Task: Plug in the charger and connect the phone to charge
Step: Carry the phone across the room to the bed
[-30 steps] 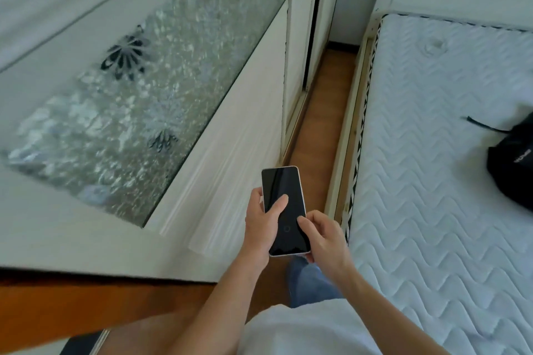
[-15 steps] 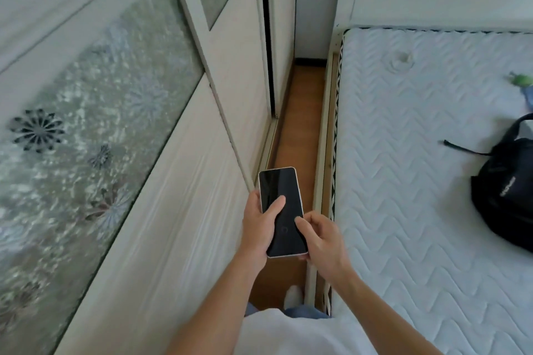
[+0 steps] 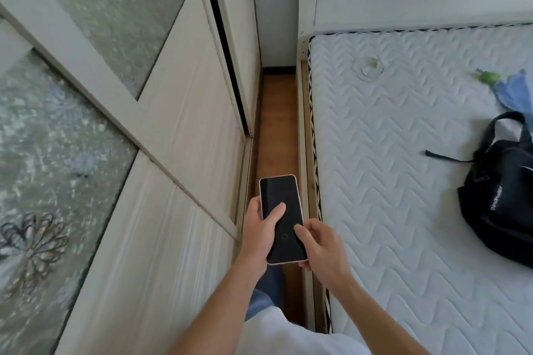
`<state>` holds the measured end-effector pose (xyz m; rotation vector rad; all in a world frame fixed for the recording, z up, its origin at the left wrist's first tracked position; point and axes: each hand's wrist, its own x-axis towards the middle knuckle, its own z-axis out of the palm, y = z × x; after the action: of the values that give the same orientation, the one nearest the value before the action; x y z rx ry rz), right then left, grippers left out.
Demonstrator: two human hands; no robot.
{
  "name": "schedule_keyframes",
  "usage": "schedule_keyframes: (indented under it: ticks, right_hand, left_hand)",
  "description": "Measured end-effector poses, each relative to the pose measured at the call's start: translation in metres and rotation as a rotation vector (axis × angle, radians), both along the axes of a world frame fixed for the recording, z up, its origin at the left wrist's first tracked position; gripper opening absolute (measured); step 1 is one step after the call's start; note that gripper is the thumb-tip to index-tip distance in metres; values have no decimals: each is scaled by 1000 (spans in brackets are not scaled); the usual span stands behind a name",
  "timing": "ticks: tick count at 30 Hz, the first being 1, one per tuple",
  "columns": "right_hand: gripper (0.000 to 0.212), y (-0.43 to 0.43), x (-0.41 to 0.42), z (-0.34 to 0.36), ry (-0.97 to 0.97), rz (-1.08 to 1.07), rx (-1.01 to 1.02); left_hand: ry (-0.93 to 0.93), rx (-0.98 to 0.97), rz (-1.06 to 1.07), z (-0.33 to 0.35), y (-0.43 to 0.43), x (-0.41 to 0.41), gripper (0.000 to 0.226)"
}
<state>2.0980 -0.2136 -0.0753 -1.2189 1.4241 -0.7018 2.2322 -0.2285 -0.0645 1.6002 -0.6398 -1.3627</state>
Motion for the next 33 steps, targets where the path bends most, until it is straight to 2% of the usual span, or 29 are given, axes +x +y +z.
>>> schedule_keyframes:
  ticks: [6, 12, 16, 21, 25, 33]
  right_hand:
    - [18, -88, 28, -2, 25, -51, -15]
    - [17, -178, 70, -2, 11, -51, -12]
    - [19, -227, 88, -2, -14, -50, -20]
    - [20, -284, 98, 2, -18, -60, -45]
    - [24, -338, 97, -4, -18, -58, -7]
    - [26, -481, 83, -13, -26, -56, -9]
  left_hand:
    - [43, 30, -40, -7, -96, 26, 18]
    - [105, 70, -6, -10, -185, 68, 23]
    - [79, 56, 2, -9, -235, 87, 21]
    - [63, 27, -1, -4, -291, 95, 16]
    - [78, 40, 2, -7, -342, 95, 20]
    - [75, 46, -2, -17, -486, 81, 21]
